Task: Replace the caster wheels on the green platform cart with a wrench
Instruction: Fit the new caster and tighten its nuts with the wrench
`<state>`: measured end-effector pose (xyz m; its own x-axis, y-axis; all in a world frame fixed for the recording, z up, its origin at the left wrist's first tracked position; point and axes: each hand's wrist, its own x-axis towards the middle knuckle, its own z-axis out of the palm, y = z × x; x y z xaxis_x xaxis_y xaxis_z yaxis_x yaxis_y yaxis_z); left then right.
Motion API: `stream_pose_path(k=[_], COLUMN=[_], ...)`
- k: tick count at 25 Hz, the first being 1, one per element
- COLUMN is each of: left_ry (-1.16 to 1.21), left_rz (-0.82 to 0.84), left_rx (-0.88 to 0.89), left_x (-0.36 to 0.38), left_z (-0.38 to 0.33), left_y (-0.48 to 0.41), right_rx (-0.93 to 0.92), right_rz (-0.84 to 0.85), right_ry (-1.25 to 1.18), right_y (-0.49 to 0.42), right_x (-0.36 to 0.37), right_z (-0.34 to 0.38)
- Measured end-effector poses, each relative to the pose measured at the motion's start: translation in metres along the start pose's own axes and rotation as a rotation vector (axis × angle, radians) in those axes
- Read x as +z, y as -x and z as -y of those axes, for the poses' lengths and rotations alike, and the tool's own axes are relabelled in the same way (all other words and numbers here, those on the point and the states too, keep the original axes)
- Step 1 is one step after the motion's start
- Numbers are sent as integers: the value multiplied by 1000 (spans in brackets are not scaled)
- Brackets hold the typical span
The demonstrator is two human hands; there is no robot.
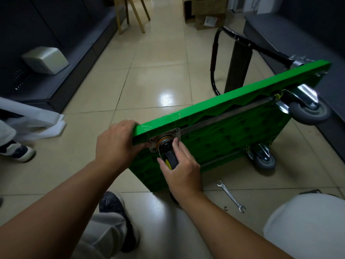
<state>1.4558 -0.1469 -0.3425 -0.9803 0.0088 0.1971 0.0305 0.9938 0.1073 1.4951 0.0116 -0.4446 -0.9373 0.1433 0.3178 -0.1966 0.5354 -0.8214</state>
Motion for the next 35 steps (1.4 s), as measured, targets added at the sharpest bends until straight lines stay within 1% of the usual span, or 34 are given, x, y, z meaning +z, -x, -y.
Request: stream_pose_path(k=[5,7,11,13,16,19,22,24,26,28,30,33,35], left_ry=[28,31,110,115,119,103,166,218,193,158,137,129,126], left_rz=[5,-10,-25,-17,-7,32,41,0,-4,6,1,-16,-20], left_rx=[-42,-59,-130,-141,-115,-97,-39,103,214,221,197,183,173], left_x=[-1,0,0,1,7,15,20,22,25,26,27,24,24], left_z=[4,4,1,-8,-33,-59,-72,-72,-67,-61,-60,-64,-65], left_y=[8,13,18,15,9,-1,-10,-8,-7,-8,-7,-7,-8], right_rx=[-70,-76,-76,-50,36,67,48,31,44,108,279,594,710], right_rz=[58,116,244,294,353,385,389,367,291,195,193,371,508], right_ry=[-14,-46,-102,-133,-213,-213,-194,-207,-217,-172,-43,206,328], right_y=[-14,-20,-37,-48,-68,-86,-96,-96,-82,-49,0,74,107], right_x=[-5,-10,-21,-29,-53,-76,-84,-86,-86,-80,-70,-62,-61], right_z=[-9,-12,-18,-26,-42,-57,-65,-66,-76,-112,-166,-239,-270])
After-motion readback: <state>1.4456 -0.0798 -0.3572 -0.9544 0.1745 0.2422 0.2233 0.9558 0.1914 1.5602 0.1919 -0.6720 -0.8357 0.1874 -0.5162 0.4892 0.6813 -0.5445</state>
